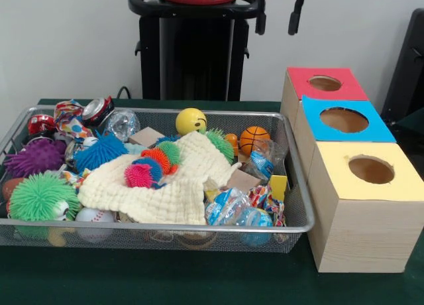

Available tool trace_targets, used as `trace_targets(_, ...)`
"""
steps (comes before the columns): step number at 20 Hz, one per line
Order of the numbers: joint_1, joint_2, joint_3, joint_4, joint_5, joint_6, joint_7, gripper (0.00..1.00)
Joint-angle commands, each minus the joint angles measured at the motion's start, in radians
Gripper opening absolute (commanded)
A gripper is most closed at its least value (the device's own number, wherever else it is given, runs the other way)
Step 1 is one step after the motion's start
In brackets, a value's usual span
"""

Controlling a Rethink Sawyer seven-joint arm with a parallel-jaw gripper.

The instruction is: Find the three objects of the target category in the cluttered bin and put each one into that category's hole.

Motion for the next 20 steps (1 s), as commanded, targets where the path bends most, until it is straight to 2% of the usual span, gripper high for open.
trace_targets(1, -0.039, 0.110, 0.085, -0.143, -0.080, -0.031, 0.003, 1.00)
trace_targets(7, -0.050, 0.179, 0.096, -0.243, -0.118, -0.030, -0.010, 1.00)
trace_targets(20, -0.106, 0.252, 0.139, -0.340, -0.179, -0.049, -0.046, 1.00)
